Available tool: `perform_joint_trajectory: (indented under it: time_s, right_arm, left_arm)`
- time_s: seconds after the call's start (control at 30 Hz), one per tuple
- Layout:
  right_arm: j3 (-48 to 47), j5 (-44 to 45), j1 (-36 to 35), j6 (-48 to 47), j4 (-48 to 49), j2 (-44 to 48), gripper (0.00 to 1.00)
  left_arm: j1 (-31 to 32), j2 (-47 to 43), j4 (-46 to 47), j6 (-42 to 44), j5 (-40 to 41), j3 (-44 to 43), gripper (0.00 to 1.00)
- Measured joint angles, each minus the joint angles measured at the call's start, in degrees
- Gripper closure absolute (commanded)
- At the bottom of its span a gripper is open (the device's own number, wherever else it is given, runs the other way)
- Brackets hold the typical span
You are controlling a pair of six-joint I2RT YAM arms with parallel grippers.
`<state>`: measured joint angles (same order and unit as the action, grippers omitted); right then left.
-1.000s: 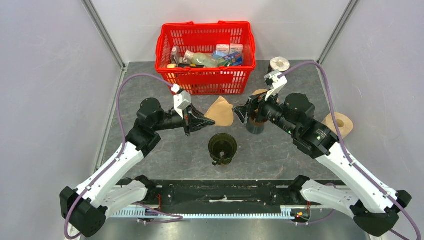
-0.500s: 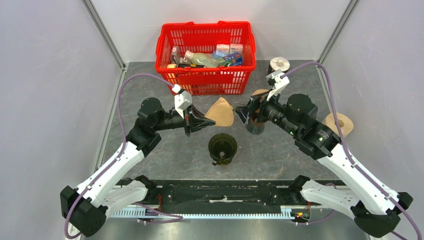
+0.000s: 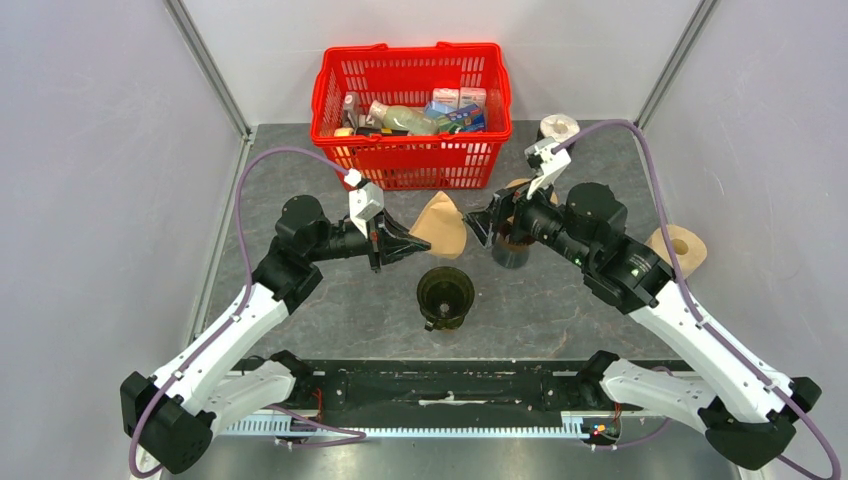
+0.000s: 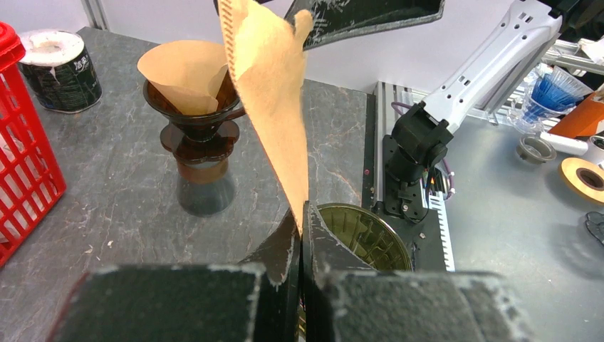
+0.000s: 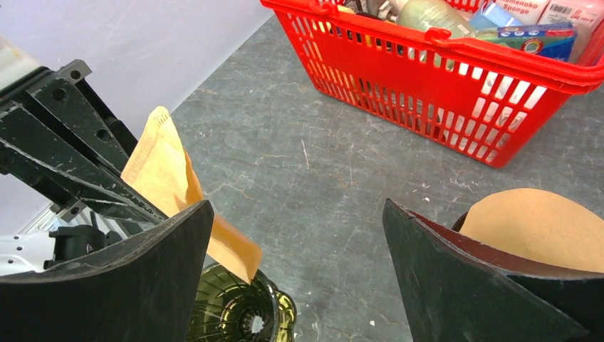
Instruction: Place the coffee filter in the dripper
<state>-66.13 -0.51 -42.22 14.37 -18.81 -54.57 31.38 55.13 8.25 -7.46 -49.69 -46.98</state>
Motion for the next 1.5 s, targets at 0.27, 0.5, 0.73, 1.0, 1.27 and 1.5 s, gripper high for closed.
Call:
perform_joint_trajectory:
  time_s: [0.27,0.5,0.73,1.0,1.27,1.5]
  right_arm:
    - [-0.31,-3.34,0.00,-0.04,-1.01,-1.03,0.03]
    - [-0.35,-4.92,0.00,-0.57,-2.40,-1.05,0.03]
    - [-0.35,-6.75,0.00,-0.68,-3.21,-1.18,0.03]
    - [-0.31,-12.35,0.00,-1.38,-1.97,-2.10,0.04]
    - [-0.31,-16.26,0.00,-3.72,-1.42,-4.74,0.16]
    - [-0.28,-23.45,0.00,-6.10,-1.11,-5.11,0.25]
  left_arm:
    - [0.00,-0.13,0.00,0.35,0.00,0.00,0.98]
    - [0.00,-0.57,0.02,0.90,-1.09,0.00,0.98]
    - [0.00,-1.07,0.07,0.94,-1.44,0.00,0.98]
    - [0.00,-0.96,0.44,0.94,-3.06,0.00,0.98]
    - [0.00,-0.98,1.49,1.03,-6.93,0.02,0.98]
    - [0.00,-0.98,2.40,1.53,-10.56,0.11,0.98]
